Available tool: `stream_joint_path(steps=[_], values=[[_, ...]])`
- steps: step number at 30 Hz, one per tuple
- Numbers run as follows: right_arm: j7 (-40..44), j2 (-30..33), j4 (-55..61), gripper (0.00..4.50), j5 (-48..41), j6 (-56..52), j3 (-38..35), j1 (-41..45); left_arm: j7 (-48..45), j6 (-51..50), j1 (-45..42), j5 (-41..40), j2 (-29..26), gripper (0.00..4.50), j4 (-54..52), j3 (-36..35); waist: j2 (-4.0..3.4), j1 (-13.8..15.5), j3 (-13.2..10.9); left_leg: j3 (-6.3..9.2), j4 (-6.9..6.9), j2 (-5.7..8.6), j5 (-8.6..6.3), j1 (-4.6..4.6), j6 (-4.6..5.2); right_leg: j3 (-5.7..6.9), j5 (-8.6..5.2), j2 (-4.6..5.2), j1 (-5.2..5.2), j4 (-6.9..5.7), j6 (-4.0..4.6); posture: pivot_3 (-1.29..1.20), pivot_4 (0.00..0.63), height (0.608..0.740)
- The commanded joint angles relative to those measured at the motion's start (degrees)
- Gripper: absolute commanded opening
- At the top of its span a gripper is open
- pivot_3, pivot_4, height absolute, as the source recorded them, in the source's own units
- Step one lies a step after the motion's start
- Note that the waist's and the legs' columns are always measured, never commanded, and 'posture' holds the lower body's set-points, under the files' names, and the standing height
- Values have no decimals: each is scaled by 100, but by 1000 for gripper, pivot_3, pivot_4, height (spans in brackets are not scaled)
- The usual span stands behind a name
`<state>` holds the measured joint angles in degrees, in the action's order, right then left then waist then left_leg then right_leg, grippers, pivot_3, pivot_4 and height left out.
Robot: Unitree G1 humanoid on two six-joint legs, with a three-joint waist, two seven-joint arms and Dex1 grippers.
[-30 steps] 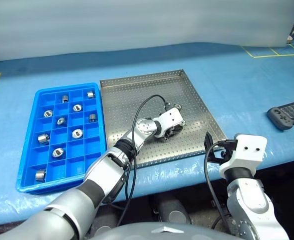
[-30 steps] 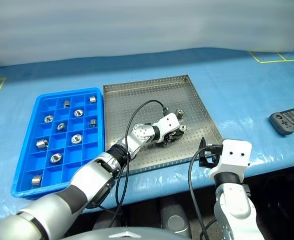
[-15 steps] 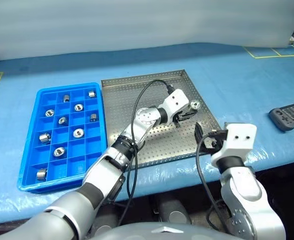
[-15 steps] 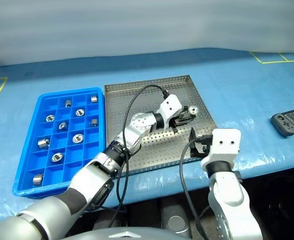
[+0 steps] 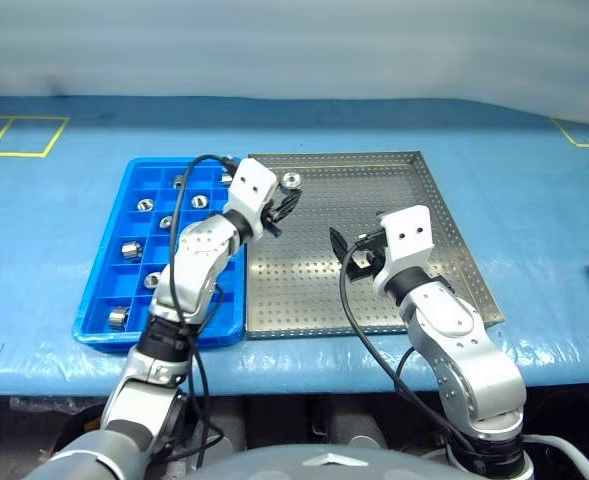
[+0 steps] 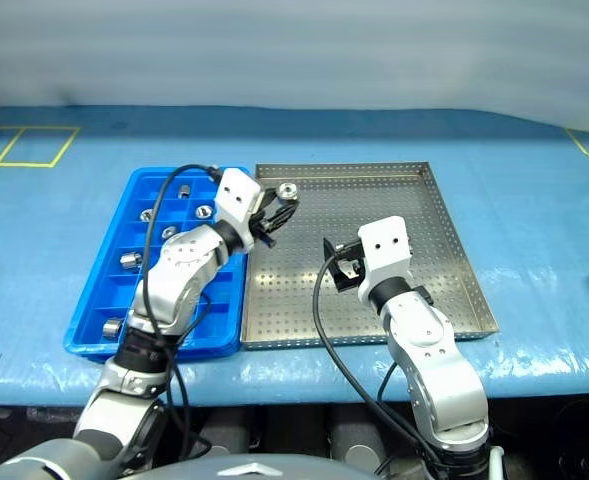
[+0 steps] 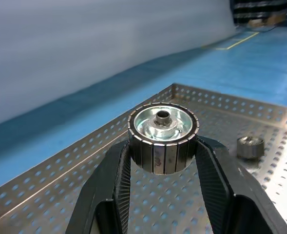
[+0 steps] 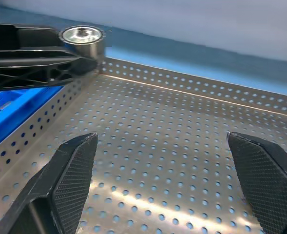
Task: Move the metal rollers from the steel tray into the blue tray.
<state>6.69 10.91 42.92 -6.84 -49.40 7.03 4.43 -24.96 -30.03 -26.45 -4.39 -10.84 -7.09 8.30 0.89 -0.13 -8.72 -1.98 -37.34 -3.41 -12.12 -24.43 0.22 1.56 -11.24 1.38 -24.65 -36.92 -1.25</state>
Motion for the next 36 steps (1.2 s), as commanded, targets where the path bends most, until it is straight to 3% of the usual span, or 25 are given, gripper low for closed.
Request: stream_joint_path(steps=[1,8,14,36], values=[[160,79,50,4500,-68,48,67,131,107,-321,207,-64,-86,1654,-813,-89,1,82,0,0,-3,0,0,-3,0,0,0,1,0,2,0,96,150,740],[324,213,-72,4500,-63,110,228,155,-24,-856,1124,-307,-750,1654,-1686,-449,1,148,-1,0,-16,-3,0,-4,0,2,-16,2,1,-1,27,119,150,740],[378,200,-100,4500,-81,128,290,133,78,-1168,1457,-442,-927,1654,-1970,-706,1,214,-1,6,-17,-6,1,-6,-1,11,-18,0,2,-3,32,140,150,740],[330,155,-72,4500,-63,119,299,-50,-784,-2086,1936,-798,-2201,1654,-2345,-250,0,238,-2,8,-16,-7,0,-10,-2,13,-20,5,-3,1,35,118,150,740]])
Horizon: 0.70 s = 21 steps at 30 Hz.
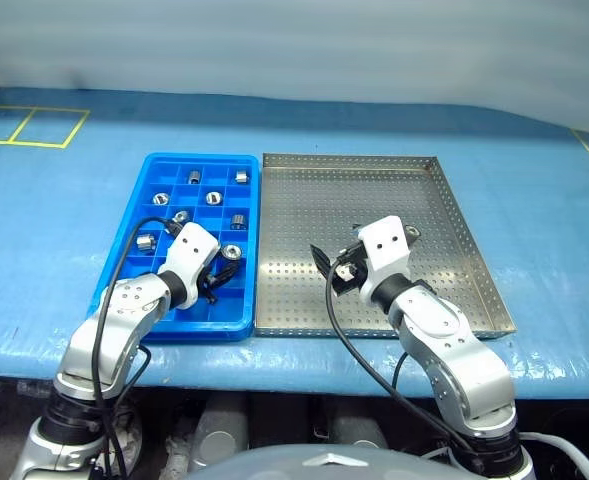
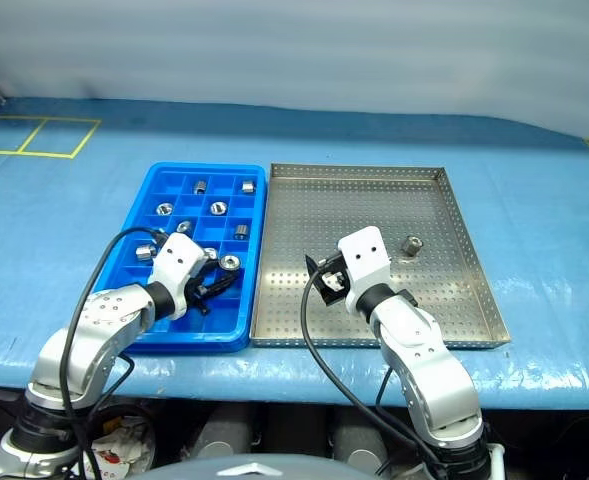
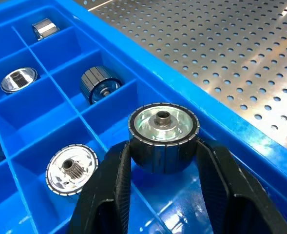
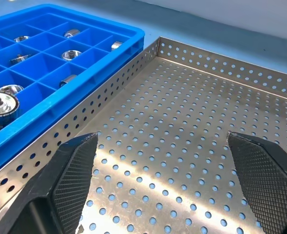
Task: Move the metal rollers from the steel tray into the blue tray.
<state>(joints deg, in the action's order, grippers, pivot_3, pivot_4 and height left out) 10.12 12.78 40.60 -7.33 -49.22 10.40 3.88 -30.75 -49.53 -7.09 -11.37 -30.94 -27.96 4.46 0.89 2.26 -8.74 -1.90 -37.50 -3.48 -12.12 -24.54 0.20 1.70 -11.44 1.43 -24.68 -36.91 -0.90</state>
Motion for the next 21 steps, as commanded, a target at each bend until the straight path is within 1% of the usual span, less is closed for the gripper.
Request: stream_joint_path(steps=[1,3,5,8,10,11,13,15,18,20,21], values=[[-21,-39,161,4500,-20,103,-46,-2,-256,-175,4,-168,-224,1654,-285,156,-1,-2,0,0,0,0,0,0,0,0,0,0,0,0,1,117,150,740],[-43,-55,160,4500,-16,99,-47,-5,-301,-248,-10,-258,-250,2370,-321,181,-1,-3,-2,1,1,0,0,0,0,-1,-1,2,-2,0,1,117,150,740],[-59,-81,160,4500,-20,91,-56,-6,-284,-269,-35,-274,-244,2913,-334,200,-2,6,-1,3,1,0,0,-1,0,0,-1,2,-2,1,1,116,150,740],[-83,-126,159,4500,-26,71,-69,-4,-250,-231,-86,-284,-197,3911,-342,197,-2,32,-1,4,1,2,0,-1,0,2,-1,4,0,2,1,116,150,740],[-109,-166,153,4500,-20,60,-73,0,-218,-160,-135,-285,-147,4489,-337,164,-2,41,-1,4,0,3,0,-1,0,3,-1,7,0,2,1,116,150,740],[-118,-183,154,4500,-18,61,-80,-3,-173,-97,-156,-263,-103,4489,-330,142,-2,45,-1,3,0,5,0,-2,0,2,-1,9,0,3,1,116,150,740],[-222,-297,109,4500,5,65,-121,20,-2,248,-247,-230,161,4489,-236,5,-2,64,-2,4,0,9,0,-7,0,3,-1,13,0,5,0,116,150,740],[-478,-549,7,4500,57,68,-234,90,192,605,-337,-266,556,4489,-145,-171,-1,98,-2,4,0,11,0,-12,0,7,0,16,-1,7,-1,114,150,740],[-1156,-1111,-273,4500,292,7,-480,308,357,950,-441,-437,1138,4489,-129,-318,1,104,-1,7,-9,10,0,-15,1,16,1,14,4,6,-2,108,150,740],[-1580,-1406,-488,4500,518,-57,-599,472,344,1130,-457,-521,1338,4489,-145,-274,1,58,-1,4,-10,8,0,-12,1,13,2,10,3,3,-4,107,150,740],[-1838,-1583,-643,4500,631,-90,-692,585,258,1220,-447,-545,1349,4489,-153,-183,0,25,-1,3,-8,6,0,-11,1,11,2,7,2,3,-3,104,150,740]])
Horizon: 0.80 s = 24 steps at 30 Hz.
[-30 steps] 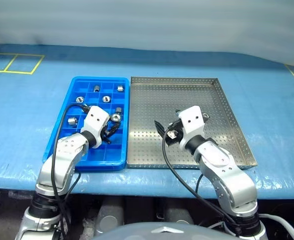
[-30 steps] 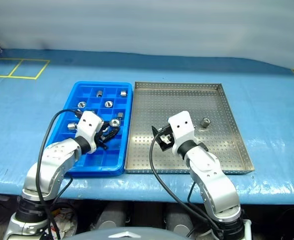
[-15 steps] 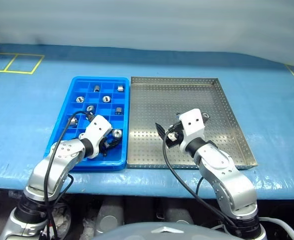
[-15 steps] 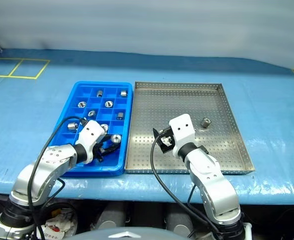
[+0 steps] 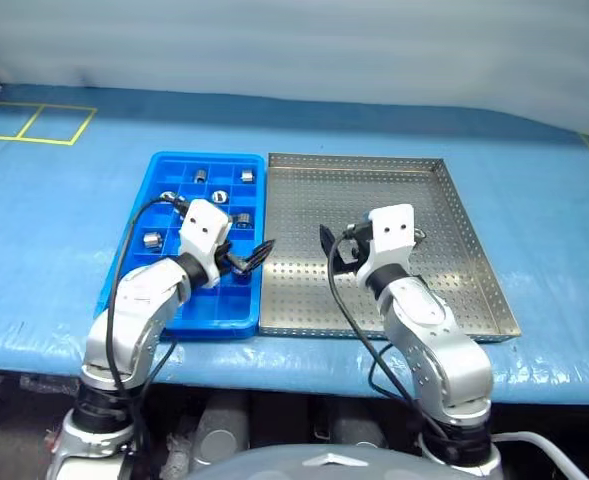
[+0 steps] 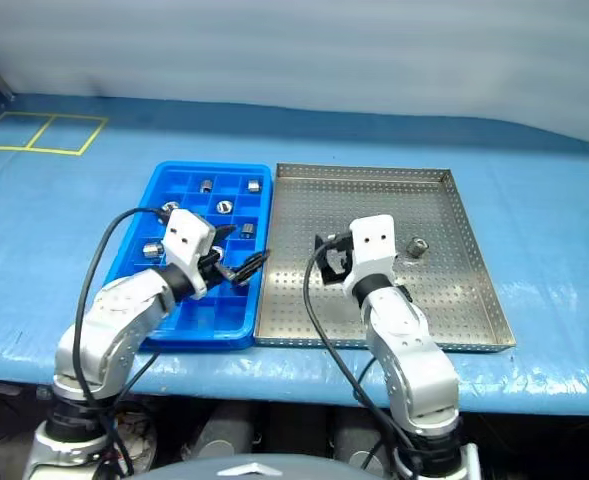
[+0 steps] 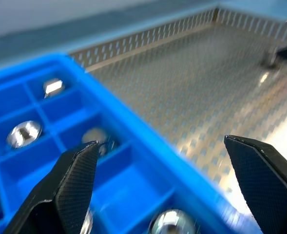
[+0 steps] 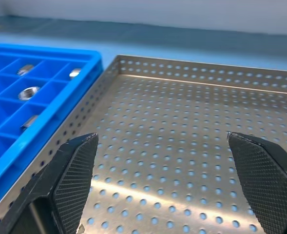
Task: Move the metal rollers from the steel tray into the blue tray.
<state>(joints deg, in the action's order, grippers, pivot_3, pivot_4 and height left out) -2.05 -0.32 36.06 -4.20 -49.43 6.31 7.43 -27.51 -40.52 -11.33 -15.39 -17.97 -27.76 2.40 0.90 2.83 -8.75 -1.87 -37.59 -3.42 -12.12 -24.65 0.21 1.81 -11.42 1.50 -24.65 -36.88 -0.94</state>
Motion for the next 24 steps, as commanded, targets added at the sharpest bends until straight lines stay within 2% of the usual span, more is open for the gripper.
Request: stream_joint_path(steps=[1,4,9,19,24], values=[[-891,-439,-387,4500,448,-53,-380,368,-134,424,-8,-151,58,4489,-166,119,0,-52,0,0,2,-1,0,0,0,-1,0,-2,-1,-1,0,104,150,740],[-1450,-610,-876,4500,831,-14,-512,726,-305,668,15,-169,29,4489,-137,356,-2,-76,-1,-1,7,-2,0,0,0,-3,-1,-6,-5,-4,2,96,150,740],[-2046,-786,-1784,4500,880,193,-1142,1439,-541,668,18,-452,127,4489,-107,600,-2,-117,-1,-3,7,-2,1,2,1,-6,0,-7,-4,-4,2,93,150,740],[-2711,-870,-3232,4500,571,848,-2437,2302,-552,569,63,-694,215,4489,-90,862,-7,-138,-4,-3,9,0,1,1,3,-10,2,-8,-3,-3,-1,111,150,740],[-2795,-811,-3697,4500,258,1027,-2821,2551,-543,576,85,-692,211,4489,-96,981,-16,-169,-7,-3,9,-2,2,4,3,-11,2,-12,-3,-7,-1,116,150,740]])
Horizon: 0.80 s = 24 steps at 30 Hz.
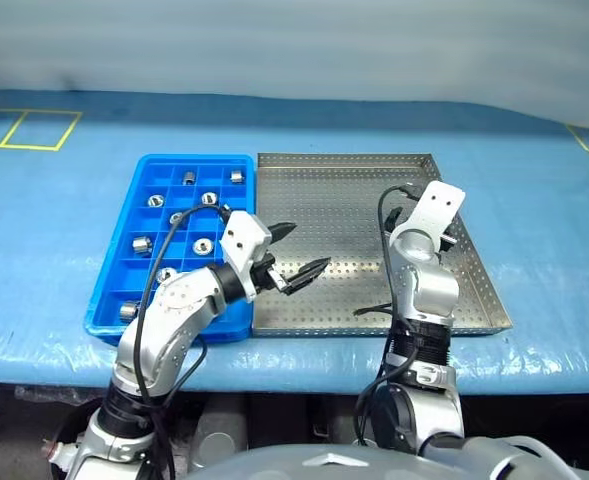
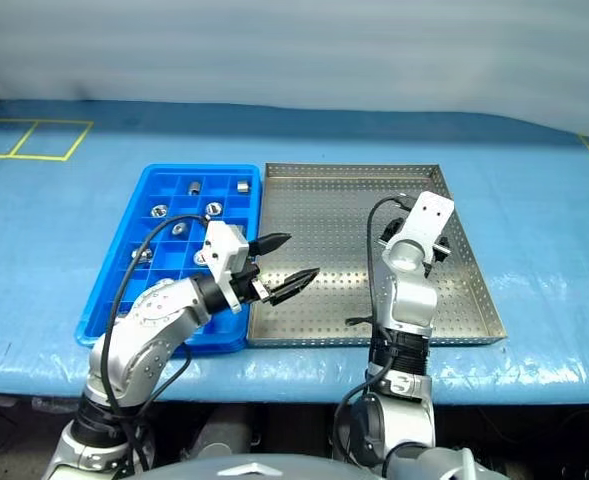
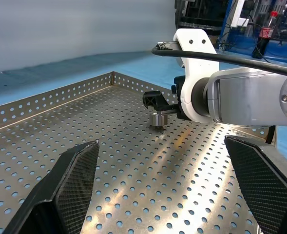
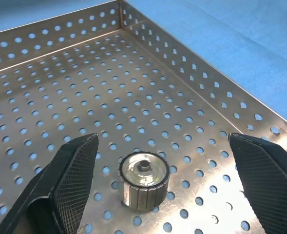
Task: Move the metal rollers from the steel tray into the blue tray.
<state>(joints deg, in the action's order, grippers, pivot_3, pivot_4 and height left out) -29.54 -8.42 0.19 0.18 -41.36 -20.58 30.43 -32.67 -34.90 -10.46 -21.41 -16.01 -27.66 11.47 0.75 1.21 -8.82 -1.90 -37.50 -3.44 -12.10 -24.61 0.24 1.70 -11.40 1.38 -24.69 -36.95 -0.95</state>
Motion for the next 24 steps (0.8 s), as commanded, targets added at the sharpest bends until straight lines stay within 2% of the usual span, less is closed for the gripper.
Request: stream_joint_path(steps=[1,14,24], values=[[-45,33,-198,4500,-200,259,-145,282,-23,17,7,-93,17,4489,-109,97,-1,-15,0,0,0,0,0,0,0,0,0,0,0,0,0,116,150,740],[20,540,-1739,4500,-361,915,-133,714,32,27,8,-94,43,4489,-134,188,-5,-15,-2,-4,5,2,0,1,1,-5,0,0,-1,3,0,125,150,740],[-149,683,-2648,4500,-665,1268,-416,883,76,18,11,-92,70,4489,-161,250,-5,-17,-2,-7,11,2,1,4,1,-8,6,-1,-1,3,-10,137,150,740]])
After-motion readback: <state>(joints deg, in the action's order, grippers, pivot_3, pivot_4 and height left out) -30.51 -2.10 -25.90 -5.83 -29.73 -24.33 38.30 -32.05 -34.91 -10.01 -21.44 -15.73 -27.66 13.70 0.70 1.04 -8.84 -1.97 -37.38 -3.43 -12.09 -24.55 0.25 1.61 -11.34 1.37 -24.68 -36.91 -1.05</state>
